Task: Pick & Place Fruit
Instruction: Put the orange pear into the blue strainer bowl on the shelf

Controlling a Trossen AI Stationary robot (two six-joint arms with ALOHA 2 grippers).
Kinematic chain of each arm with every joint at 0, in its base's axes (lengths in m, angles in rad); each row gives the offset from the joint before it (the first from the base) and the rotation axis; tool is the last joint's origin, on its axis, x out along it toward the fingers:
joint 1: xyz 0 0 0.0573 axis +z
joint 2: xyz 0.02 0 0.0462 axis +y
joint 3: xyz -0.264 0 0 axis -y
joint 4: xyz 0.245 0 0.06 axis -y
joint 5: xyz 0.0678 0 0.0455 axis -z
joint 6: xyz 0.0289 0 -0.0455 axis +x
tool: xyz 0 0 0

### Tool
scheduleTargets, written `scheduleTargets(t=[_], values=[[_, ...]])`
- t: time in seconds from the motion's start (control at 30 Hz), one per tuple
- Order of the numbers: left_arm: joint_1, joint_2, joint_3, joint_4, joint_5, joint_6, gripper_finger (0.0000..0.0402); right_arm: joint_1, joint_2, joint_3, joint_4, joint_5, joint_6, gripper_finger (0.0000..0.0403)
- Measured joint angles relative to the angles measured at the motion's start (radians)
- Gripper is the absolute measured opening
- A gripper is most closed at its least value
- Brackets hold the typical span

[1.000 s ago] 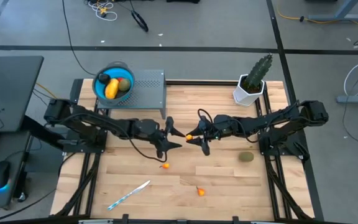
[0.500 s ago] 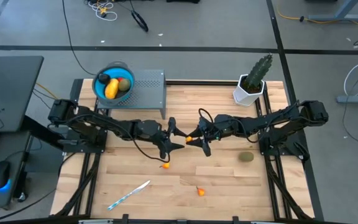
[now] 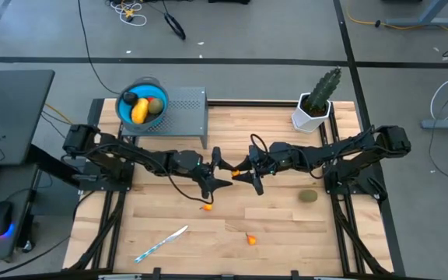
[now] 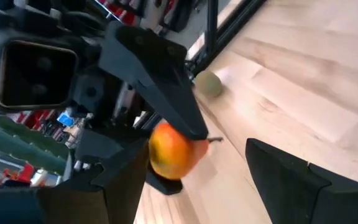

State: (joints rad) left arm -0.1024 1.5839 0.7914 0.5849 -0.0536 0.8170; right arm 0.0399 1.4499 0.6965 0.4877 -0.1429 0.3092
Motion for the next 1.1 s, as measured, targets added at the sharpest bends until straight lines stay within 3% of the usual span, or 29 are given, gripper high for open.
scheduleTargets(t=[0.7, 1.1], values=[[0.000, 0.008, 0.001, 0.023, 0.004, 0.013, 0.0257, 0.000, 0.059, 0.001, 0.093, 0.000, -0.007, 0.0156], [0.000, 0.008, 0.001, 0.014, 0.011, 0.040, 0.0209, 0.000, 0.059, 0.001, 0.089, -0.002, -0.017, 0.0156]])
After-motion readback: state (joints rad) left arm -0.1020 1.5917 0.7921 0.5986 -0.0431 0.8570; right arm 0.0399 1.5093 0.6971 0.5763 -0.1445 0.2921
